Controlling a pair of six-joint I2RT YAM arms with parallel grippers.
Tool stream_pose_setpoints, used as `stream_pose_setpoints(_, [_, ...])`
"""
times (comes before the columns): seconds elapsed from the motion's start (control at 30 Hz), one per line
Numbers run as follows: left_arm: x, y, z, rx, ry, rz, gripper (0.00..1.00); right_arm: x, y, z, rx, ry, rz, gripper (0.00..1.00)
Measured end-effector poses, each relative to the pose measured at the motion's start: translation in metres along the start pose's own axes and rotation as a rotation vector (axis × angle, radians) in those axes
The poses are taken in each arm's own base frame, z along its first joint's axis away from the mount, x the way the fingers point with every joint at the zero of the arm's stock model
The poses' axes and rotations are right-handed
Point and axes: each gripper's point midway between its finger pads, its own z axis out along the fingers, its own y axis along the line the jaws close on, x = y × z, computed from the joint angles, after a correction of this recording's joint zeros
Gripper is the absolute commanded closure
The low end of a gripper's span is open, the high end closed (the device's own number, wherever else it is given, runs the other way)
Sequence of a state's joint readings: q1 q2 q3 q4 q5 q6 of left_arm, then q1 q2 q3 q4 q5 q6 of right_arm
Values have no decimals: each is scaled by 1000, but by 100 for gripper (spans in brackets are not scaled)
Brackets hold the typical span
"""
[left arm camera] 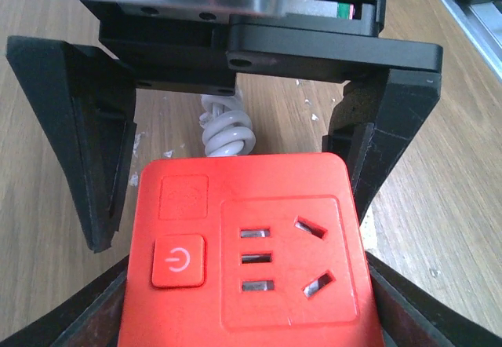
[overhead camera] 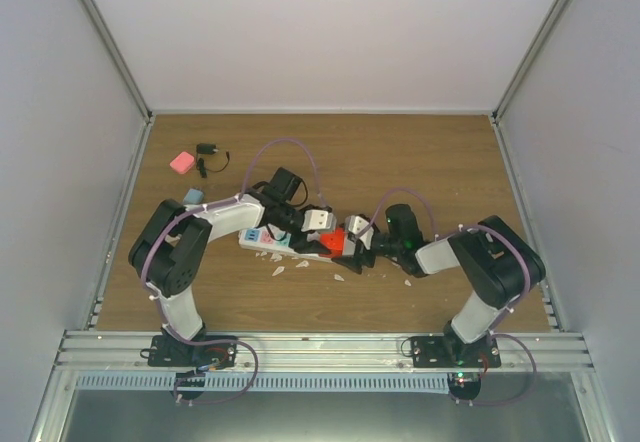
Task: Pull the plug off the socket
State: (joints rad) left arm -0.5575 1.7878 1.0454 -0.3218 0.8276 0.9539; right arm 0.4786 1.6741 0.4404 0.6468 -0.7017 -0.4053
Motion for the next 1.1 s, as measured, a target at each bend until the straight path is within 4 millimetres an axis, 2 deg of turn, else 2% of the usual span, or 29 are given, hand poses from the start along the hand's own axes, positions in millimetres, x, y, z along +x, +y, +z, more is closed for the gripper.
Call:
stream_pose_setpoints(0.37, [12, -5, -17, -16, 9, -27, 62, 2, 11, 19, -78, -1, -74, 0])
stream_pose_setpoints(0.63, [21, -7, -29, -46, 19, -32, 63, -4, 7, 38, -123, -25, -133, 1])
stream_pose_setpoints(0.93, [26, -15, -34, -64, 32, -15, 63, -6, 15, 44, -171, -41, -170, 0])
stream_pose_setpoints(1.1, [26, -17, -35, -68, 32, -12, 63, -6, 19, 45, -183, -45, -195, 9])
